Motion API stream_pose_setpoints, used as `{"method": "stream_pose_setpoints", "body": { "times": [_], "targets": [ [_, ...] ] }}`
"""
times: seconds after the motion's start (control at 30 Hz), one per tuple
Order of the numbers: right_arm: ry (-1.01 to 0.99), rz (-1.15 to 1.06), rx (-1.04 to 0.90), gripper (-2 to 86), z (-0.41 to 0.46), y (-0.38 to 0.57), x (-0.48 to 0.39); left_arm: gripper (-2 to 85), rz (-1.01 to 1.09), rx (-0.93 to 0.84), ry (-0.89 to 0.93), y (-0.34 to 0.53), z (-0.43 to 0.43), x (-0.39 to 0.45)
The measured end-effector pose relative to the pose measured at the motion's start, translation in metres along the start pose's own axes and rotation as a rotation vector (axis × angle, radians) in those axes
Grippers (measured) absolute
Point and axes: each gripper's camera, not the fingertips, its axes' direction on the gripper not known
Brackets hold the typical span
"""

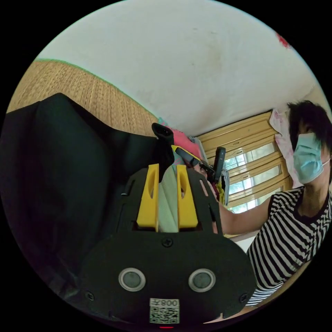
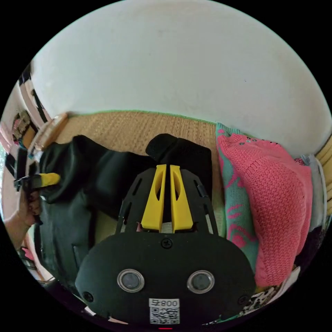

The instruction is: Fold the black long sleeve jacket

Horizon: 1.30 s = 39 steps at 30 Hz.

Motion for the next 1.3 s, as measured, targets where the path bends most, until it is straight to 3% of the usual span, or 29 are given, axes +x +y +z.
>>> {"method": "stream_pose_setpoints", "body": {
  "times": [0.2, 0.33, 0.67, 1.1, 1.3],
  "targets": [
    [-0.235, 0.003, 0.102, 1.7, -0.053, 0.032, -0.018, 16.0, -0.175, -0.008, 0.287, -0.026, 0.024, -0.005],
    [-0.276, -0.003, 0.085, 1.6, -0.067, 0.047, -0.032, 17.0, -0.267, 0.076, 0.42, -0.027, 0.011, 0.001],
    [-0.418, -0.04, 0.058, 1.3, -0.092, 0.069, -0.067, 3.4, -0.271, 0.057, 0.366, -0.009, -0.056, 0.044],
    [-0.65, -0.202, 0.136, 1.1, -0.14, 0.036, -0.181, 1.9, -0.137, 0.235, 0.309, 0.043, -0.243, 0.134],
    [-0.786, -0.31, 0.097, 1.2, -0.132, 0.019, -0.269, 1.8, -0.157, 0.337, 0.177, 0.097, -0.349, 0.155]
  ]
}}
